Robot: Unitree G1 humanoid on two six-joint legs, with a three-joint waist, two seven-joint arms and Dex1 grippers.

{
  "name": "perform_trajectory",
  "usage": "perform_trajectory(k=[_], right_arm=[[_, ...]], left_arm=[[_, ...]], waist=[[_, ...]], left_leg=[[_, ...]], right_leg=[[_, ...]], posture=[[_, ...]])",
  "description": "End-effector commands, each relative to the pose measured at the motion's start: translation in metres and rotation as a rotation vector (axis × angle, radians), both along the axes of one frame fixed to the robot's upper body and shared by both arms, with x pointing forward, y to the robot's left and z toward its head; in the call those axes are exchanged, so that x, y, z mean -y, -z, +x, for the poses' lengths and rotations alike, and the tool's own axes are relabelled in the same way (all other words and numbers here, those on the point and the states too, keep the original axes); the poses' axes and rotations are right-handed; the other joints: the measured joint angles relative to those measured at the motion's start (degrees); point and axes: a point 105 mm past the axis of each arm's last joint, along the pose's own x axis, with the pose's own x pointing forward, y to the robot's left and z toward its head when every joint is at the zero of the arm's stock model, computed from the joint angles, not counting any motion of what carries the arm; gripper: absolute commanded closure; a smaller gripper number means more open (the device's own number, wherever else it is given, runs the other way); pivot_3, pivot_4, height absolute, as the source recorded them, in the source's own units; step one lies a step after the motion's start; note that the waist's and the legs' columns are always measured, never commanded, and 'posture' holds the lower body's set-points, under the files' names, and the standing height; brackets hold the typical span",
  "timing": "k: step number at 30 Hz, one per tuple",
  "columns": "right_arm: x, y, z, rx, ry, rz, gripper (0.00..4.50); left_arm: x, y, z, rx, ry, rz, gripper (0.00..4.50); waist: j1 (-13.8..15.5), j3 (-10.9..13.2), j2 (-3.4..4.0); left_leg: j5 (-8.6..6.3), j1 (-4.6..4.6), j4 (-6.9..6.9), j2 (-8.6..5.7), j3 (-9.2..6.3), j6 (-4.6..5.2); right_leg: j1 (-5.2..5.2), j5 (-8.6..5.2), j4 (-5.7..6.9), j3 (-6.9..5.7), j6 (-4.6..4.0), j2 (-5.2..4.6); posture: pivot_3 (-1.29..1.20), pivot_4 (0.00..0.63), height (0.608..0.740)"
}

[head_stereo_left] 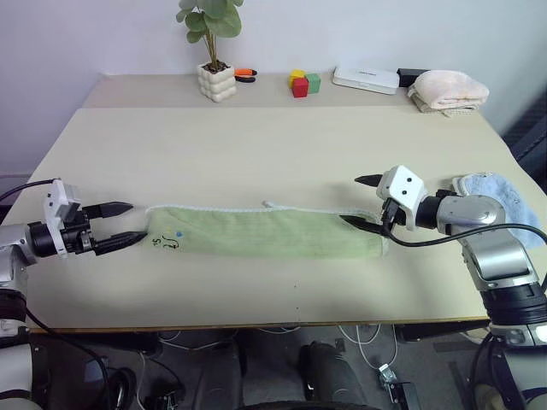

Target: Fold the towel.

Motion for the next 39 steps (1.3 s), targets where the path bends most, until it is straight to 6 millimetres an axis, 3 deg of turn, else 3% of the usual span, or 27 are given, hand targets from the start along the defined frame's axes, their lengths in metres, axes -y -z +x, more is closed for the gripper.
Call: perform_trajectory(k=[1, 6, 9, 12, 15, 19, 22, 25, 31, 33, 39], right_arm=[[0.009, -0.025, -0.002, -0.026, 0.086, 0.208, 0.05], [0.016, -0.002, -0.013, -0.136, 0.187, 0.233, 0.05], [0.020, -0.020, -0.006, -0.147, 0.296, 0.491, 0.05], [-0.002, -0.044, -0.004, -0.052, 0.313, 0.681, 0.05], [-0.045, -0.041, -0.014, -0.041, 0.273, 0.736, 0.88], [-0.081, -0.036, -0.019, -0.030, 0.328, 0.819, 2.86], [-0.091, -0.016, -0.018, -0.056, 0.401, 0.815, 4.48], [-0.096, 0.015, -0.018, -0.045, 0.431, 0.655, 4.48], [-0.097, 0.051, -0.014, -0.097, 0.500, 0.612, 4.48], [-0.099, 0.058, -0.016, -0.099, 0.490, 0.581, 4.48], [-0.073, 0.074, -0.010, -0.082, 0.572, 0.534, 4.48]], left_arm=[[-0.003, -0.022, 0.004, 0.055, -0.061, -0.111, 0.00], [0.007, -0.032, 0.013, 0.105, -0.128, -0.184, 0.00], [0.028, -0.035, 0.027, 0.147, -0.185, -0.178, 0.00], [0.065, -0.050, 0.033, 0.142, -0.160, -0.293, 0.00], [0.116, -0.071, 0.029, 0.167, -0.106, -0.429, 0.84], [0.161, -0.052, 0.027, 0.080, -0.172, -0.376, 2.79], [0.174, -0.035, 0.027, 0.031, -0.238, -0.374, 4.44], [0.186, -0.013, 0.027, -0.026, -0.272, -0.356, 4.44], [0.199, 0.030, 0.030, -0.107, -0.330, -0.213, 4.44], [0.197, 0.040, 0.030, -0.114, -0.344, -0.162, 4.44], [0.175, 0.065, 0.026, -0.134, -0.405, -0.125, 4.44]], waist=[[0.01, 0.00, 0.00], [0.13, -0.03, -0.05], [0.12, -0.03, -0.05], [0.04, -0.03, -0.05], [0.11, -0.04, -0.06], [-0.59, -0.04, -0.06], [-0.95, -0.05, -0.06], [-0.99, -0.06, -0.06], [-1.00, -0.06, -0.07], [-1.04, -0.06, -0.07], [-0.97, -0.06, -0.07]], left_leg=[[0.00, 0.01, -0.01, 0.00, 0.00, 0.00], [0.00, 0.01, -0.03, 0.00, -0.05, 0.00], [0.00, 0.01, 0.01, -0.01, -0.04, 0.00], [0.00, 0.02, 0.03, -0.01, -0.09, 0.00], [0.00, -0.01, -0.07, -0.01, -0.17, 0.01], [-0.01, -0.02, -0.07, -0.02, -0.25, 0.02], [-0.01, 0.02, -0.06, -0.09, -0.27, 0.02], [-0.01, 0.04, -0.07, -0.09, -0.29, 0.02], [-0.01, 0.03, -0.08, -0.12, -0.32, 0.02], [-0.01, 0.04, -0.11, -0.12, -0.33, 0.02], [-0.02, 0.04, -0.15, -0.11, -0.33, 0.02]], right_leg=[[0.00, 0.01, 0.01, 0.00, 0.02, 0.00], [0.03, 0.06, -0.01, -0.03, 0.11, 0.00], [0.05, 0.00, -0.01, 0.00, -0.01, -0.02], [0.07, 0.08, 0.01, 0.00, 0.15, 0.01], [0.08, 0.10, -0.02, -0.04, 0.19, 0.03], [0.08, 0.09, 0.00, -0.06, 0.20, 0.04], [0.14, 0.09, -0.06, -0.05, 0.20, 0.01], [0.15, 0.09, -0.07, -0.07, 0.19, 0.02], [0.16, 0.07, -0.12, -0.08, 0.16, 0.02], [0.15, 0.07, -0.13, -0.08, 0.17, 0.02], [0.16, -0.03, -0.18, -0.09, -0.01, 0.01]], posture=[[0.00, 0.150, 0.740], [0.00, 0.150, 0.740], [0.00, 0.150, 0.740], [0.00, 0.150, 0.740], [0.00, 0.150, 0.740], [0.00, 0.150, 0.740], [0.00, 0.150, 0.740], [0.00, 0.150, 0.740], [0.00, 0.150, 0.740], [0.00, 0.150, 0.740], [0.00, 0.150, 0.740]])
